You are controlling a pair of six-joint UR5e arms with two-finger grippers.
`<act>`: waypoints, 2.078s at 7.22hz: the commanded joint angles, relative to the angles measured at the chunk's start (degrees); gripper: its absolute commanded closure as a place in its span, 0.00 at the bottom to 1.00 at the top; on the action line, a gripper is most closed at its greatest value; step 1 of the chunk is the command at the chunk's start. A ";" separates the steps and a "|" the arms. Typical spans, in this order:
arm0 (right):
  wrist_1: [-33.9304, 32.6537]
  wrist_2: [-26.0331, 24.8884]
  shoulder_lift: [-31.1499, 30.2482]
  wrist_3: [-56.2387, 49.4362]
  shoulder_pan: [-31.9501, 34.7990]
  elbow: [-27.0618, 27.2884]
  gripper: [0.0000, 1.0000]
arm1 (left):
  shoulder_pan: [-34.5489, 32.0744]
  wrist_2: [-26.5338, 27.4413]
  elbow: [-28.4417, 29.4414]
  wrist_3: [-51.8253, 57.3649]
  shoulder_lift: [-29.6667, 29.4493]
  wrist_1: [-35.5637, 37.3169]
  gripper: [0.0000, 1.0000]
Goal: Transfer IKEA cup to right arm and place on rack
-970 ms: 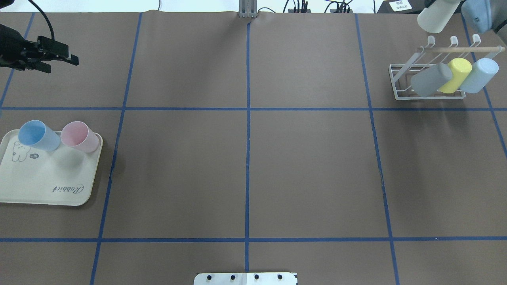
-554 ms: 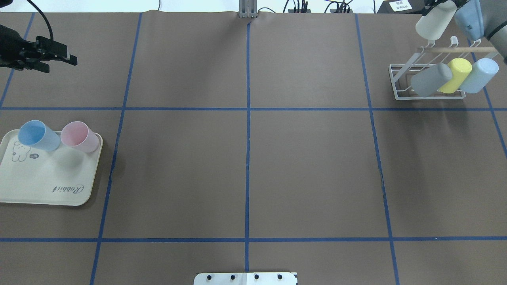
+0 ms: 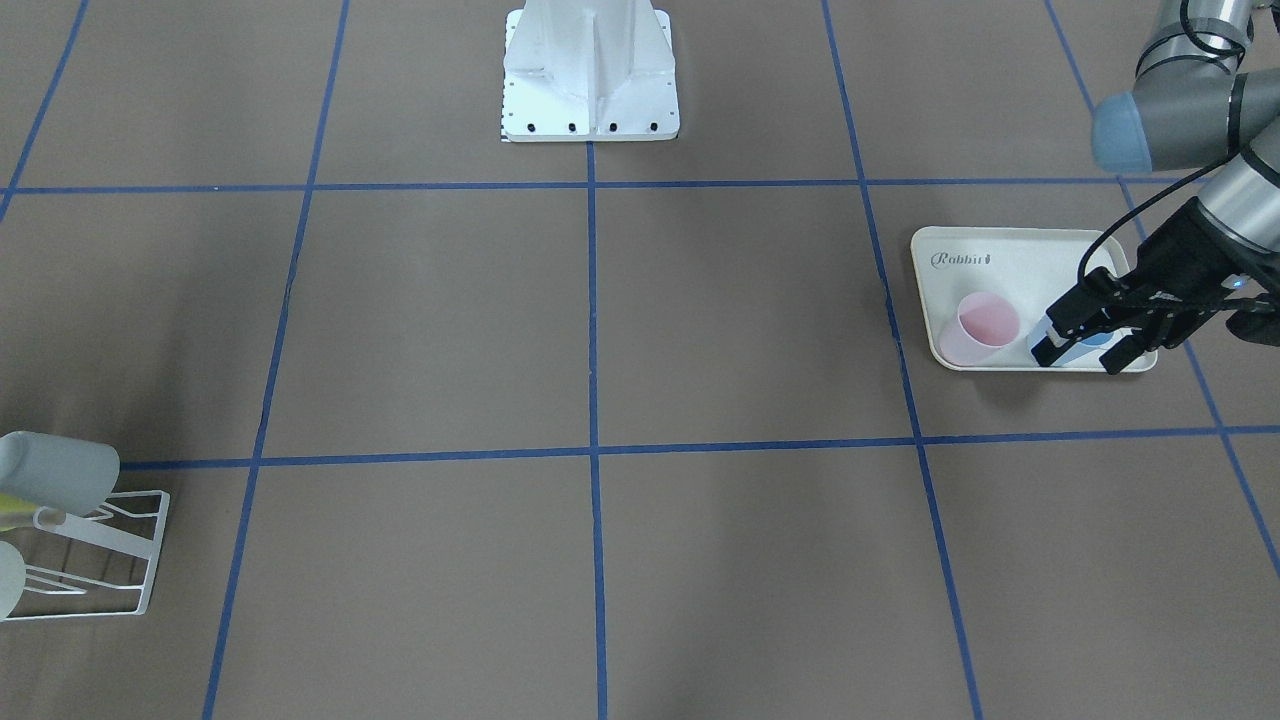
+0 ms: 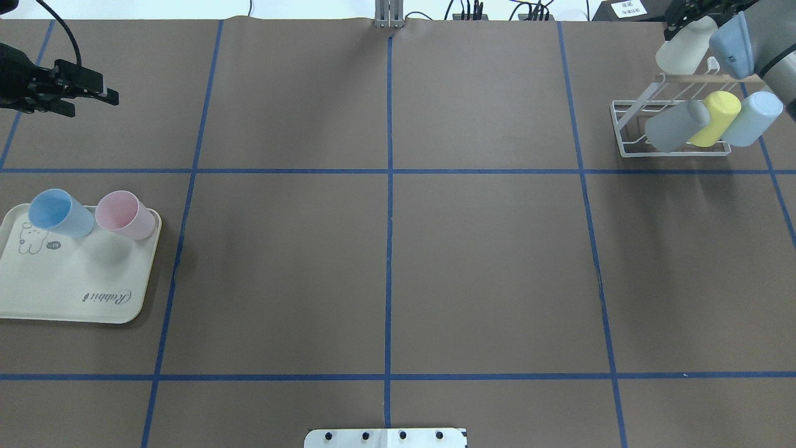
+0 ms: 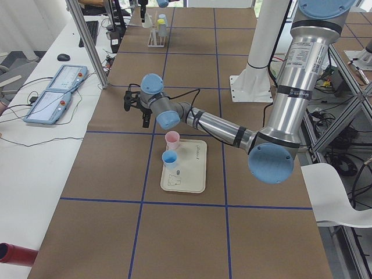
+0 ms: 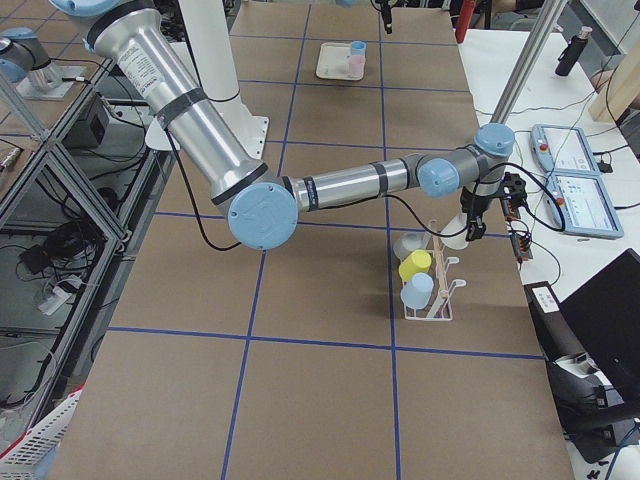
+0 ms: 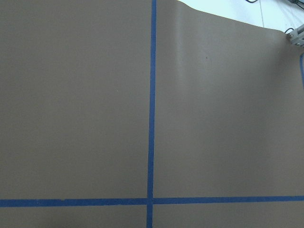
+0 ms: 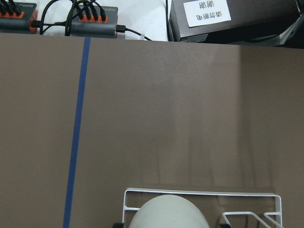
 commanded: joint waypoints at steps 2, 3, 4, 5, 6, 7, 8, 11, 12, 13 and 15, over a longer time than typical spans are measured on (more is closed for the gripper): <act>0.06 -0.03 -0.85 -0.70 -0.56 -0.13 0.83 | -2.24 0.15 0.66 7.73 1.44 2.09 0.00; 0.06 -0.03 -0.85 -0.70 -0.74 -0.40 0.80 | -2.78 1.11 0.49 11.43 1.80 5.76 0.00; 0.06 -0.03 -0.76 -0.61 -0.92 -0.49 0.73 | -2.35 5.99 0.40 13.47 4.24 6.50 0.00; 0.06 0.06 -0.85 -0.61 -1.18 -0.49 0.55 | -1.91 8.65 0.83 16.62 7.22 6.50 0.00; 0.06 0.06 -0.85 -0.61 -1.53 -0.49 0.34 | -1.55 9.37 1.01 17.61 9.34 7.46 0.00; 0.14 0.06 -0.85 -0.70 -1.79 -0.49 0.17 | -1.55 8.95 0.67 17.97 11.19 7.99 0.00; 0.14 0.06 -0.85 -0.61 -1.88 -0.49 0.10 | -0.94 8.42 0.58 18.06 12.95 8.00 0.00; 0.14 0.06 -0.41 -0.61 -2.24 -0.40 0.02 | 4.42 8.24 2.68 17.88 13.23 8.00 0.01; 0.14 0.06 -0.06 -0.70 -2.24 -0.22 0.02 | 4.60 6.85 2.86 17.88 13.31 8.09 0.07; 0.14 0.06 1.25 -0.35 -1.63 0.13 0.02 | 4.60 6.22 3.64 17.88 13.32 8.09 0.37; -0.12 3.20 2.41 -0.35 1.70 2.74 0.02 | 6.35 6.13 3.74 17.71 13.32 8.00 1.00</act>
